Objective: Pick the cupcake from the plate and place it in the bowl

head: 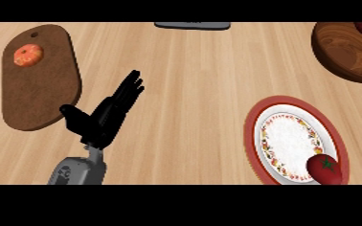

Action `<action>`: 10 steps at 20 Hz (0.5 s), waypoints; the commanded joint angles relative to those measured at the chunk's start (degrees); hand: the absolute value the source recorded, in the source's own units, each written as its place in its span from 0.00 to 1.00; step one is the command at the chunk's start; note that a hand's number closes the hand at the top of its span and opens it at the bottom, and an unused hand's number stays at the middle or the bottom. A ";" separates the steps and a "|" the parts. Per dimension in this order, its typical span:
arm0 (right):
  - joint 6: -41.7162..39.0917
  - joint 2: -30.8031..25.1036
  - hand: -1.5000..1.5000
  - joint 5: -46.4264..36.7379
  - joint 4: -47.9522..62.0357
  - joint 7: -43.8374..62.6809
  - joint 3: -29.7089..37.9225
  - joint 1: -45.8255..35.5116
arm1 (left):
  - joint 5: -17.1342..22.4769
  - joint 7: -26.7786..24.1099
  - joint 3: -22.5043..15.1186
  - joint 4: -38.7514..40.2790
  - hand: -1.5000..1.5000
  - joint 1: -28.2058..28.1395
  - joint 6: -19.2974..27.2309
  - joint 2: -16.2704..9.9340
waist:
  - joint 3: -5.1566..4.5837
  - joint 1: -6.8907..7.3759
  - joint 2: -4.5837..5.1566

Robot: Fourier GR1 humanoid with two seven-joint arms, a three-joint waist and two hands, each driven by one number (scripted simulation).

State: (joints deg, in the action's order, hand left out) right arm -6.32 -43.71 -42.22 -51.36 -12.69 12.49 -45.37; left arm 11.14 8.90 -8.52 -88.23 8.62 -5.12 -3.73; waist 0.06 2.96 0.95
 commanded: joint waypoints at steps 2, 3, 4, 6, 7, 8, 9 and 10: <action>11.45 3.53 1.00 -6.21 15.54 -4.49 -1.88 -5.94 | -0.41 -0.03 -0.54 0.22 0.50 0.51 -0.14 0.61 | 0.05 0.53 0.21; 11.42 2.55 1.00 -7.80 17.94 -4.31 -2.64 -7.08 | -0.56 2.03 -0.51 -1.17 0.50 1.42 0.94 0.67 | 0.08 1.30 0.45; 10.43 1.75 1.00 -10.05 19.52 -2.38 -4.20 -8.39 | -1.33 -0.31 -0.98 -0.12 0.50 0.87 0.51 0.91 | 0.04 1.28 0.49; 7.53 0.54 1.00 -11.40 24.05 -0.48 -4.78 -9.41 | -0.64 0.22 -0.86 0.25 0.50 1.72 0.06 1.08 | 0.06 2.06 0.96; 8.40 1.85 1.00 -10.43 26.45 1.07 -3.31 -9.62 | -1.97 -0.86 -2.13 -1.19 0.50 0.49 -0.16 0.76 | 0.12 2.81 1.10; 6.82 0.19 1.00 -10.51 28.38 1.70 -2.82 -10.28 | -2.25 0.28 -2.56 -0.52 0.50 1.69 1.41 2.39 | 0.11 1.86 0.93; 8.64 2.59 0.00 -10.49 30.05 2.48 -2.66 -9.86 | 0.07 1.16 0.60 0.01 0.50 2.37 -0.81 -0.57 | 0.11 1.73 0.88; 8.61 2.80 0.00 -9.78 31.78 2.42 -1.70 -11.15 | -0.22 0.24 -0.53 -0.72 0.50 1.79 -1.09 0.09 | 0.16 2.55 1.15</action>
State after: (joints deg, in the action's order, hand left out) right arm 1.64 -41.94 -51.51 -26.83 -12.04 9.76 -54.16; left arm 10.37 9.22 -9.32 -88.61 10.03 -5.26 -3.18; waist 0.16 4.77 1.77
